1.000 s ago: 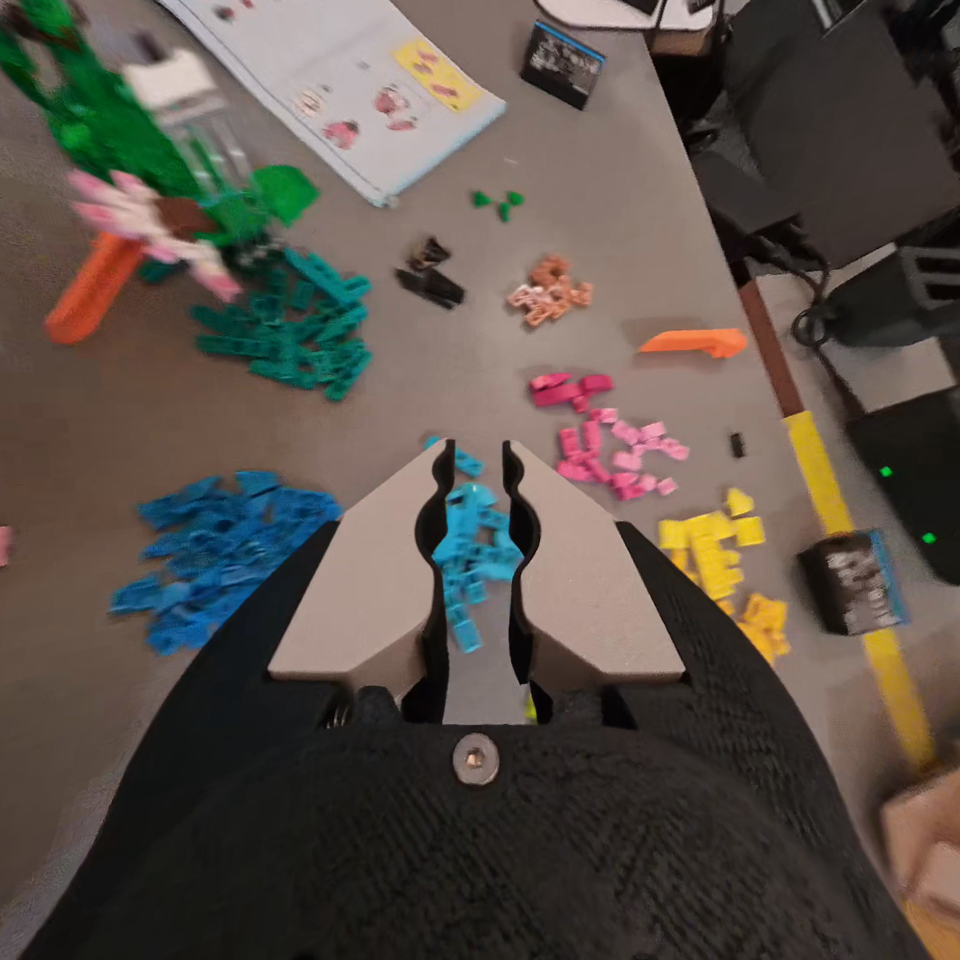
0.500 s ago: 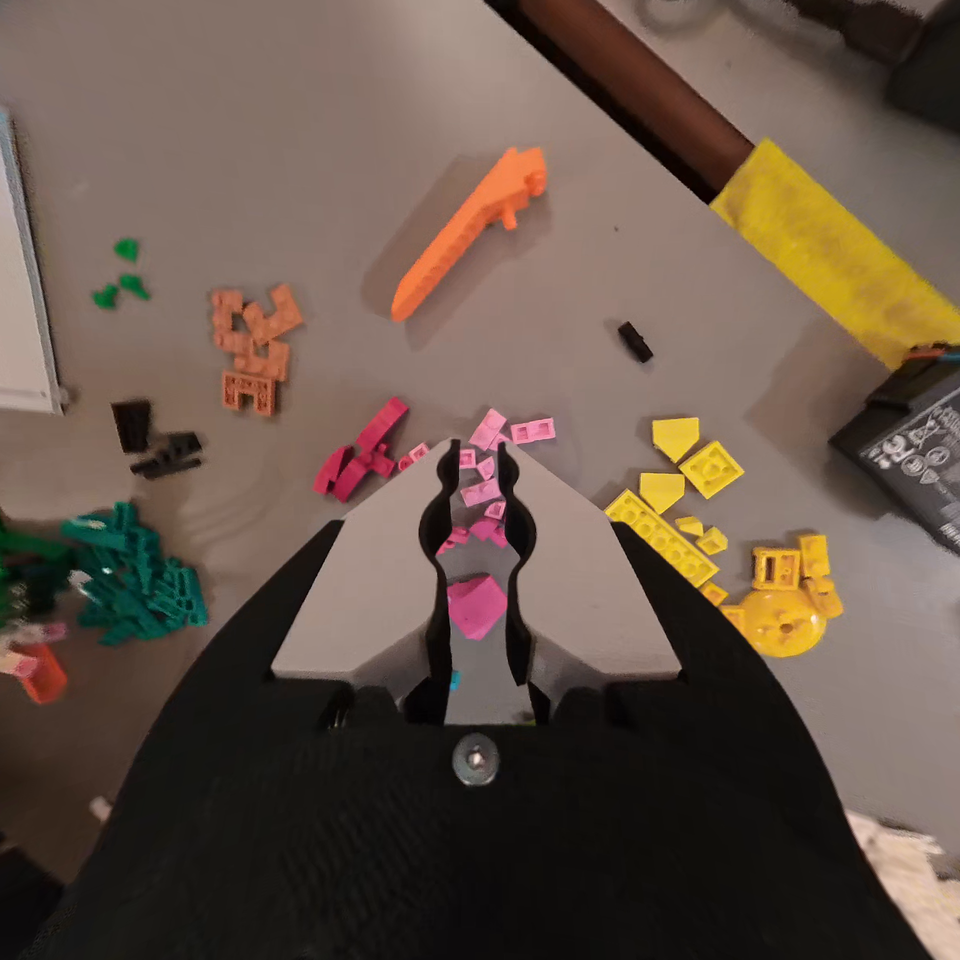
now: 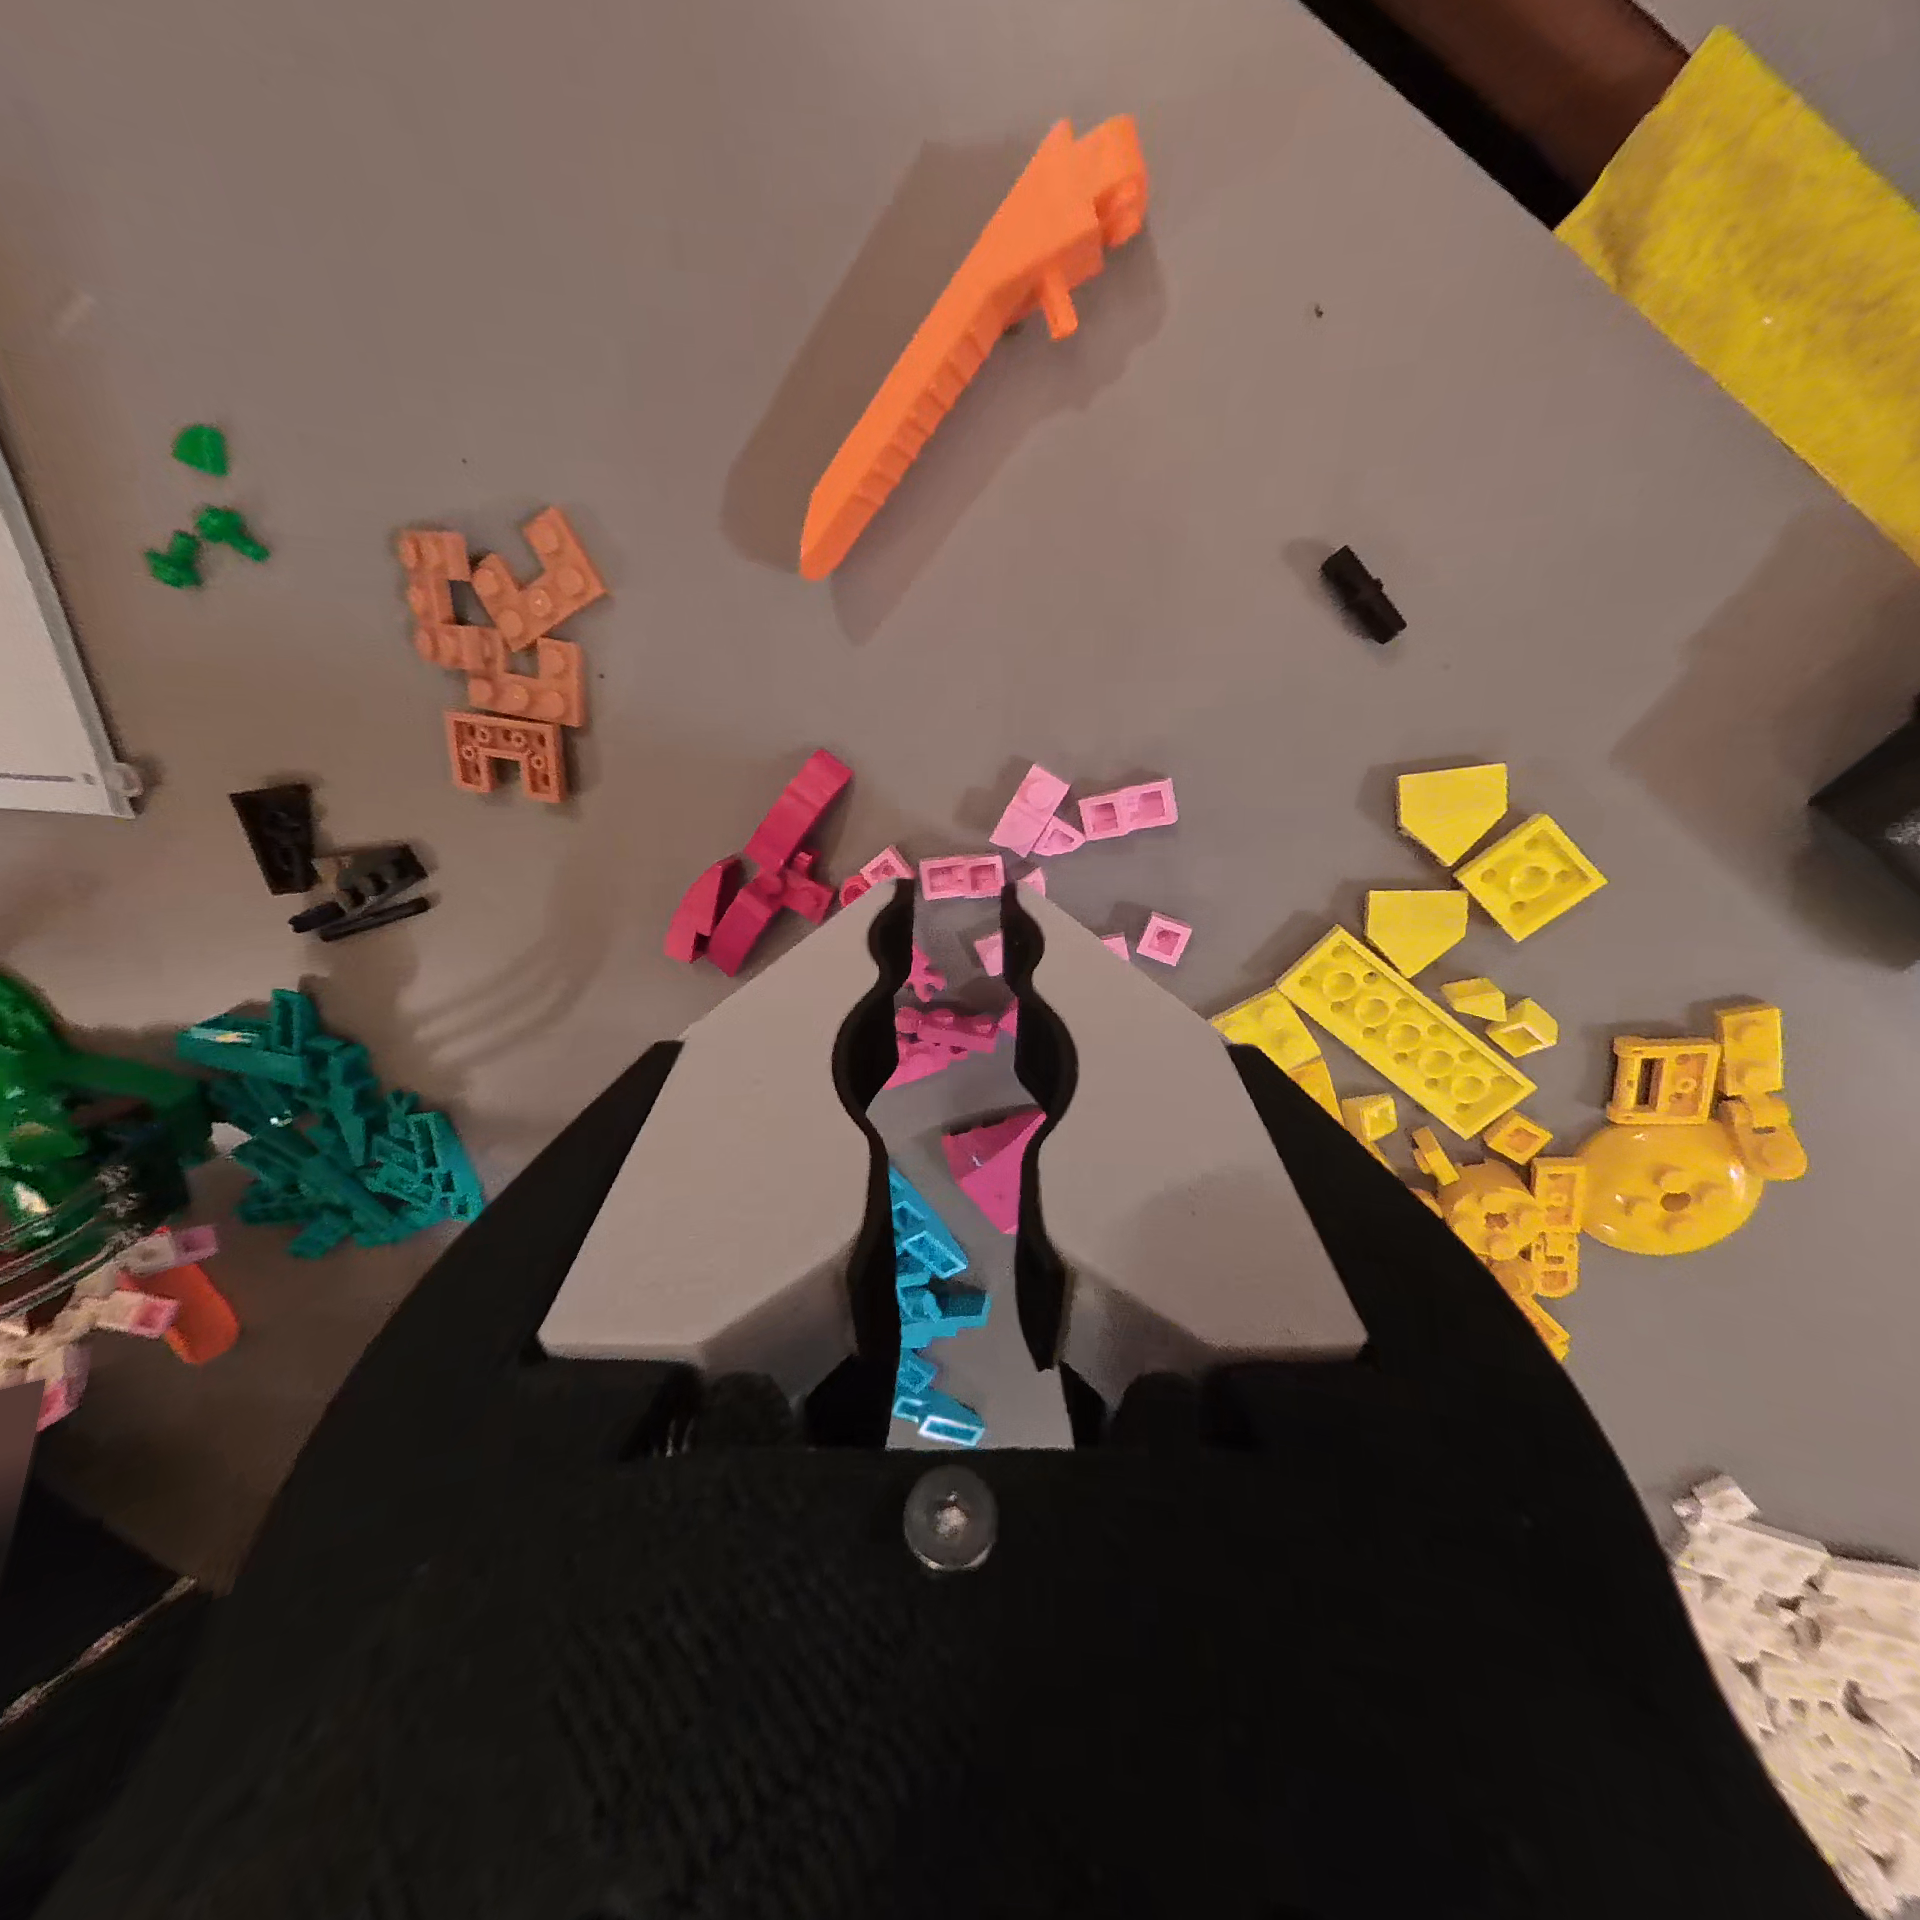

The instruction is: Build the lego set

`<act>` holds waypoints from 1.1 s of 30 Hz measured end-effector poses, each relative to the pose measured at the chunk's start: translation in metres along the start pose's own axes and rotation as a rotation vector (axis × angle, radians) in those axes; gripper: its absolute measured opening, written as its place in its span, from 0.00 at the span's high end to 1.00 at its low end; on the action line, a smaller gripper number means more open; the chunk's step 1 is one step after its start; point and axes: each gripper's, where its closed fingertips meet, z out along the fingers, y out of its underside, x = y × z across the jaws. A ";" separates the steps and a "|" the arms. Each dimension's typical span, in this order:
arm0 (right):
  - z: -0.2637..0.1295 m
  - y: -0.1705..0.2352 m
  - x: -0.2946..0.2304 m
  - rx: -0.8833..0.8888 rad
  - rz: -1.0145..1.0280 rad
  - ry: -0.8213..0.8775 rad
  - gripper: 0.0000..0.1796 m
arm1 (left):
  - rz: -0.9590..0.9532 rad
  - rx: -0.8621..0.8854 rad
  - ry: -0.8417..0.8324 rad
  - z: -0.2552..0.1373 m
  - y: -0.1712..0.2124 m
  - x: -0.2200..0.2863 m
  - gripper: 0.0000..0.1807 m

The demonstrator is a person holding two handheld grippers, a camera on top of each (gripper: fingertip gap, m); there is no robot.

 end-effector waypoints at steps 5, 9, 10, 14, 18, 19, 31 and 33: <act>0.003 0.002 -0.001 -0.019 0.002 0.015 0.92 | -0.001 0.001 0.002 0.000 0.000 0.000 1.00; 0.003 0.001 -0.001 -0.012 0.012 0.018 0.92 | 0.000 0.001 0.003 0.000 0.000 0.000 1.00; 0.004 0.000 -0.002 -0.009 0.015 0.018 0.92 | 0.001 0.001 0.003 0.000 0.000 0.001 1.00; 0.004 -0.002 0.000 0.003 0.032 0.028 0.91 | 0.000 0.002 0.004 0.000 0.000 0.001 1.00; 0.005 -0.005 0.002 0.013 0.040 0.046 0.90 | 0.001 0.002 0.007 0.000 0.000 0.001 1.00; 0.006 -0.005 0.002 0.014 0.038 0.051 0.90 | 0.001 0.002 0.007 0.001 0.000 0.001 1.00; 0.005 -0.004 0.002 -0.008 0.011 0.111 0.89 | 0.001 0.003 0.009 0.000 0.000 0.001 1.00; 0.006 -0.004 0.002 -0.006 0.014 0.107 0.90 | 0.001 0.004 0.009 0.000 0.000 0.002 1.00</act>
